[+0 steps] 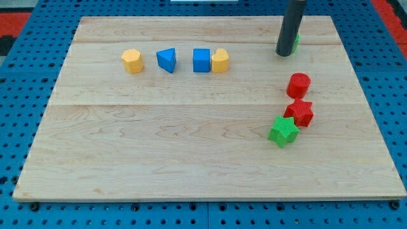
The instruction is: Drag the green circle to the top right side of the board
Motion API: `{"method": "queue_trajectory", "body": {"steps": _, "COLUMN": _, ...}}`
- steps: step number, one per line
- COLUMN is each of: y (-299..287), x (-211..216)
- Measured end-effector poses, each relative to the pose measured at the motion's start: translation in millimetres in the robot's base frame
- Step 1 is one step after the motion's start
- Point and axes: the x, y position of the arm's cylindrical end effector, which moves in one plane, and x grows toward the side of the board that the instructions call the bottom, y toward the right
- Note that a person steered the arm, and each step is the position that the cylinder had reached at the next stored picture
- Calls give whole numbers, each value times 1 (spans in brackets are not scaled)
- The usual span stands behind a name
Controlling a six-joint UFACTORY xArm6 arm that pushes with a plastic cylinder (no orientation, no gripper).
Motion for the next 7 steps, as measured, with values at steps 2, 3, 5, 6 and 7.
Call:
{"method": "queue_trajectory", "body": {"steps": 2, "y": 14, "x": 15}}
{"method": "queue_trajectory", "body": {"steps": 3, "y": 14, "x": 12}}
{"method": "queue_trajectory", "body": {"steps": 5, "y": 14, "x": -26}}
{"method": "queue_trajectory", "body": {"steps": 6, "y": 14, "x": -45}}
{"method": "queue_trajectory", "body": {"steps": 7, "y": 14, "x": -58}}
